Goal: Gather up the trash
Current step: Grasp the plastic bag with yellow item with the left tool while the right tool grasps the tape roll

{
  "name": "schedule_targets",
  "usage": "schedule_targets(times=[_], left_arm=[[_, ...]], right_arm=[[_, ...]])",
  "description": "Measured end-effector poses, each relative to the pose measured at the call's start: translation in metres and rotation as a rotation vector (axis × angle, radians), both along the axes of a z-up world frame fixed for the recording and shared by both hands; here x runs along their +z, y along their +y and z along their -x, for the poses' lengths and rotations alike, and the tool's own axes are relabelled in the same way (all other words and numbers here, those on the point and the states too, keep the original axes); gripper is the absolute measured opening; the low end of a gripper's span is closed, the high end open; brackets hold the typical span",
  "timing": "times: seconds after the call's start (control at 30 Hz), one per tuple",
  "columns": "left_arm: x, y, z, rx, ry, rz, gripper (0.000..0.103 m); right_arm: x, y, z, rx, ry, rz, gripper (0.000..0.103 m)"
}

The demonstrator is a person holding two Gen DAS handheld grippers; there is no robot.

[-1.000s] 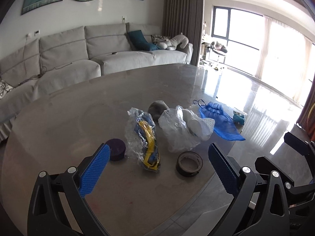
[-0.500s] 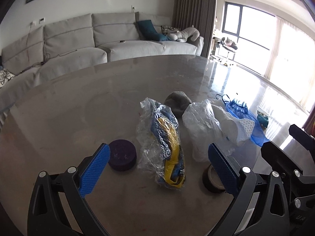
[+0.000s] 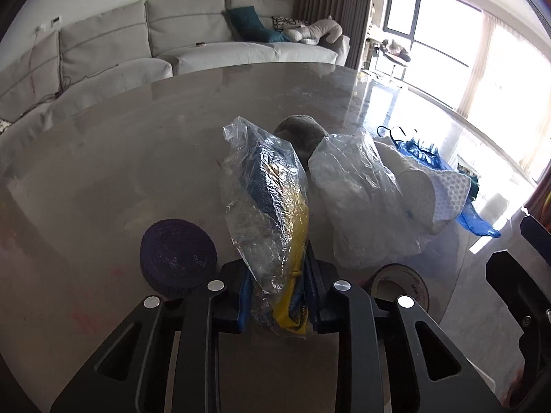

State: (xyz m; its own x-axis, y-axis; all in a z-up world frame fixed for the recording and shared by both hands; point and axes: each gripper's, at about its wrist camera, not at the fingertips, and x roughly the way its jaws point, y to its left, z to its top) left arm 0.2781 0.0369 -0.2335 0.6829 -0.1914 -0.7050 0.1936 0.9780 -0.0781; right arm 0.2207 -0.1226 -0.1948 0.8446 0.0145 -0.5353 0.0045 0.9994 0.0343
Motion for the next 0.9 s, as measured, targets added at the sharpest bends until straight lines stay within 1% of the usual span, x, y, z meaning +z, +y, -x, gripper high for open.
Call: schedule_targets(times=[0.07, 0.1, 0.27, 0.37, 0.43, 0.53, 0.63, 0.8, 0.83, 0.87, 0.9], left_arm=[[0.003, -0.004, 0.003, -0.01, -0.026, -0.025, 0.014], [0.006, -0.005, 0.006, -0.009, -0.042, -0.033, 0.014], [0.021, -0.009, 0.019, -0.016, -0.107, -0.059, 0.013], [0.03, -0.005, 0.026, -0.005, -0.137, -0.059, 0.013], [0.036, -0.001, 0.031, 0.003, -0.156, -0.064, 0.013], [0.044, 0.008, 0.031, 0.009, -0.173, -0.058, 0.013], [0.047, 0.011, 0.031, 0.013, -0.178, -0.066, 0.013], [0.049, 0.015, 0.036, 0.012, -0.19, -0.073, 0.013], [0.05, 0.017, 0.037, 0.012, -0.194, -0.073, 0.013], [0.051, 0.018, 0.038, 0.012, -0.198, -0.072, 0.013], [0.052, 0.018, 0.039, 0.012, -0.2, -0.072, 0.013]], right_arm=[[-0.004, -0.001, 0.001, 0.0, 0.01, -0.007, 0.098], [-0.005, -0.001, 0.002, 0.001, 0.013, -0.009, 0.098], [-0.011, 0.003, 0.002, 0.013, 0.026, -0.008, 0.098], [-0.014, 0.01, -0.001, 0.042, 0.026, -0.02, 0.098], [-0.018, 0.018, -0.004, 0.059, 0.028, -0.012, 0.098], [-0.025, 0.032, -0.008, 0.082, 0.028, 0.0, 0.098], [-0.033, 0.044, -0.013, 0.093, 0.027, 0.019, 0.098], [-0.046, 0.053, -0.02, 0.105, 0.056, 0.03, 0.098], [-0.047, 0.053, -0.021, 0.108, 0.062, 0.023, 0.095], [-0.049, 0.054, -0.022, 0.112, 0.07, 0.016, 0.083], [-0.052, 0.055, -0.022, 0.118, 0.084, 0.005, 0.073]])
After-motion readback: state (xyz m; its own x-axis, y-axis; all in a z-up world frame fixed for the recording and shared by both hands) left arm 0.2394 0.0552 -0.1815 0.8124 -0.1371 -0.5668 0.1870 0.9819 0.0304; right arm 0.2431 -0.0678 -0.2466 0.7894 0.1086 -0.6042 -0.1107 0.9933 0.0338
